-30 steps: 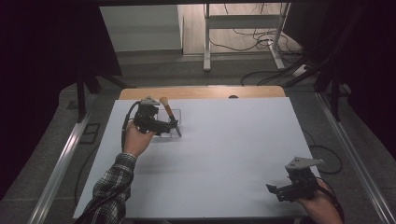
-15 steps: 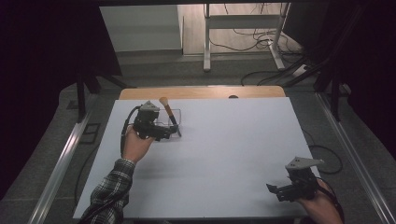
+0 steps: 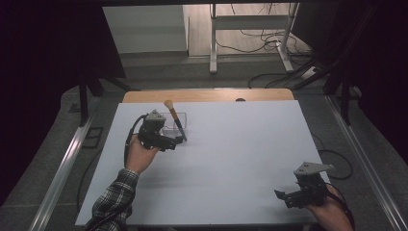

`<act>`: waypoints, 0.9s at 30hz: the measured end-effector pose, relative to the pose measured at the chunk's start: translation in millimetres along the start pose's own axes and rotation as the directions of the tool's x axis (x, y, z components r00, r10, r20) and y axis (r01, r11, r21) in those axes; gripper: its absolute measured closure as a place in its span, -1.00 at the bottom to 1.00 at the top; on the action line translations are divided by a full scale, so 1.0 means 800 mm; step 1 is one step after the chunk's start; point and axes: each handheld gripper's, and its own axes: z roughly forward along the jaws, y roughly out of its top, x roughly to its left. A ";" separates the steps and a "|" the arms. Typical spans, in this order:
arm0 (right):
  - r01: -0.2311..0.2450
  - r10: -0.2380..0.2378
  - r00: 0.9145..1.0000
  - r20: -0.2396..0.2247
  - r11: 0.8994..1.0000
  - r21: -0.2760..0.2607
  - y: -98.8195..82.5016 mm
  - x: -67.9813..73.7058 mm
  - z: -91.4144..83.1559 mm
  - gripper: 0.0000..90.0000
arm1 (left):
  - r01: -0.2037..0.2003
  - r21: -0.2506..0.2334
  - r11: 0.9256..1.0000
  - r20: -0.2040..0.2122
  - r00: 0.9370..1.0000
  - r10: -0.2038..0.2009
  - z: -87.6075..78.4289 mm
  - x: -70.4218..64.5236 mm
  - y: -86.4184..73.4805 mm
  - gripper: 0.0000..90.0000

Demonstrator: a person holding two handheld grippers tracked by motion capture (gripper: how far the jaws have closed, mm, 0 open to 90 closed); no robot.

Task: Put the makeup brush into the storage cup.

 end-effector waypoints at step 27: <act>-0.009 0.009 1.000 -0.003 1.000 -0.013 0.000 -0.001 -0.002 -1.00 | -0.004 0.030 1.000 0.041 0.999 0.002 -0.009 -0.017 -0.023 -1.00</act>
